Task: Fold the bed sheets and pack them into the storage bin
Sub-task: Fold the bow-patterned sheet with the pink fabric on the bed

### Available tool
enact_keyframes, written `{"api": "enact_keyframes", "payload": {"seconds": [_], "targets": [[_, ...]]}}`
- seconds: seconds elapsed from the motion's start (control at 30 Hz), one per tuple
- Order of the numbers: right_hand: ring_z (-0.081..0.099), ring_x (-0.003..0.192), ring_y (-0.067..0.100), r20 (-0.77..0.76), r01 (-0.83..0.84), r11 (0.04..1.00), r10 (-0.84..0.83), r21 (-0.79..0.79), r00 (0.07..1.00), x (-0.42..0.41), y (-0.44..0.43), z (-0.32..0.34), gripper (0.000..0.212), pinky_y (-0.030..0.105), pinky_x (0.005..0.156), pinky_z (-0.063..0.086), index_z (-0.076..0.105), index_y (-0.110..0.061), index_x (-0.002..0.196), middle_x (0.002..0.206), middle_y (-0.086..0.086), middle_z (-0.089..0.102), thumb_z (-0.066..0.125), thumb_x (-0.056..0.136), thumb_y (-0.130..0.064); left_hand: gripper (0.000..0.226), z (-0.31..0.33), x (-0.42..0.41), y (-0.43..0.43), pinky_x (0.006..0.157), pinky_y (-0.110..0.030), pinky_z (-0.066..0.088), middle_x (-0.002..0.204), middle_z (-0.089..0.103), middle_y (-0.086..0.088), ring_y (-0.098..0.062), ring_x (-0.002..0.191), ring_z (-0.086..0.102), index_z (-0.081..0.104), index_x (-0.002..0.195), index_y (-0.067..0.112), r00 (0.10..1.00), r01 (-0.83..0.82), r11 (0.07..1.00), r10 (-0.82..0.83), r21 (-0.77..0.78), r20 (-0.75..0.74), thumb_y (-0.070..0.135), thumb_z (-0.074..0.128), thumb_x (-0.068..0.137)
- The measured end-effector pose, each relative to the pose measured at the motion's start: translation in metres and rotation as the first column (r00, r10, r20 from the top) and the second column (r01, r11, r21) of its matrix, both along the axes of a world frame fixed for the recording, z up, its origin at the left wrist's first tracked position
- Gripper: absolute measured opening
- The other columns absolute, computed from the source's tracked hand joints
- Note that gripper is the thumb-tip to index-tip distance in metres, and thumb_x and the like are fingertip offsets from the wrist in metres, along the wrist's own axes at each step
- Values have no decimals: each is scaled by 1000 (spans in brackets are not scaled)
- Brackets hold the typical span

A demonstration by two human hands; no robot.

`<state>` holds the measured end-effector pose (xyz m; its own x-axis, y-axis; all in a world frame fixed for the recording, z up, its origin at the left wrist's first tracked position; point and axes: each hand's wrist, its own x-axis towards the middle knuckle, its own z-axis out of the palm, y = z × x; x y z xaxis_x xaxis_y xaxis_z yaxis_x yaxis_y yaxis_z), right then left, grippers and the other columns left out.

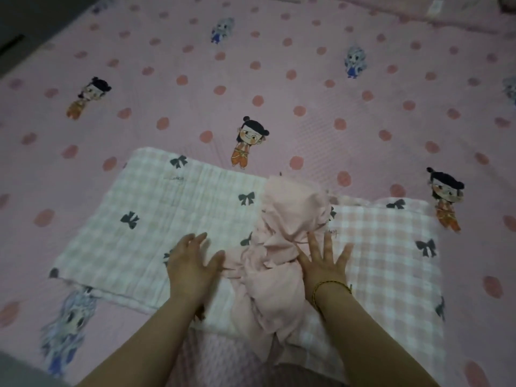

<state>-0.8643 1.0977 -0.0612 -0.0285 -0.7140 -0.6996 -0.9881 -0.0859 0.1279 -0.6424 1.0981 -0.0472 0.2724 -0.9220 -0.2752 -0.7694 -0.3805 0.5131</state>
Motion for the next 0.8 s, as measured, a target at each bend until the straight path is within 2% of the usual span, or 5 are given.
{"api": "enact_keyframes", "payload": {"seconds": [0.13,0.27,0.37,0.57,0.8], "targets": [[-34,133,37,-35,2,999,-1,44,999,3,-1,-4,69,61,65,-38,-15,-33,145,148,4,-35,28,95,-50,64,-2,77,-28,110,-44,26,142,36,-23,-37,131,32,44,134,5,955,-106,994,99,11,278,41,60,84],[-34,133,39,-112,-5,998,13,70,994,6,-5,-3,78,63,66,-35,-16,-33,145,148,6,-35,39,92,-49,81,-1,152,-49,109,-45,27,145,32,-20,-35,134,30,29,143,9,934,-205,958,130,201,333,50,62,80],[-35,132,39,-137,23,995,-9,101,991,9,-7,-5,82,58,52,-41,-16,-33,144,147,5,-37,41,90,-55,90,3,186,-52,105,-48,33,141,39,-20,-39,127,39,32,139,6,940,-340,886,310,316,143,53,69,73],[-36,132,39,-185,24,995,-5,98,983,9,-7,-12,93,59,49,-42,-20,-36,142,136,0,-47,52,86,-52,55,35,205,-57,83,-43,46,121,57,-21,-37,104,56,52,122,-5,846,-326,809,481,489,-232,18,73,78],[-30,135,38,-53,67,990,-60,127,997,18,-8,24,78,70,100,-12,-13,-33,145,149,3,-33,36,90,-59,48,143,144,-51,49,-25,50,59,70,4,-19,67,65,61,81,15,868,-10,946,169,323,-467,30,75,38]]}}
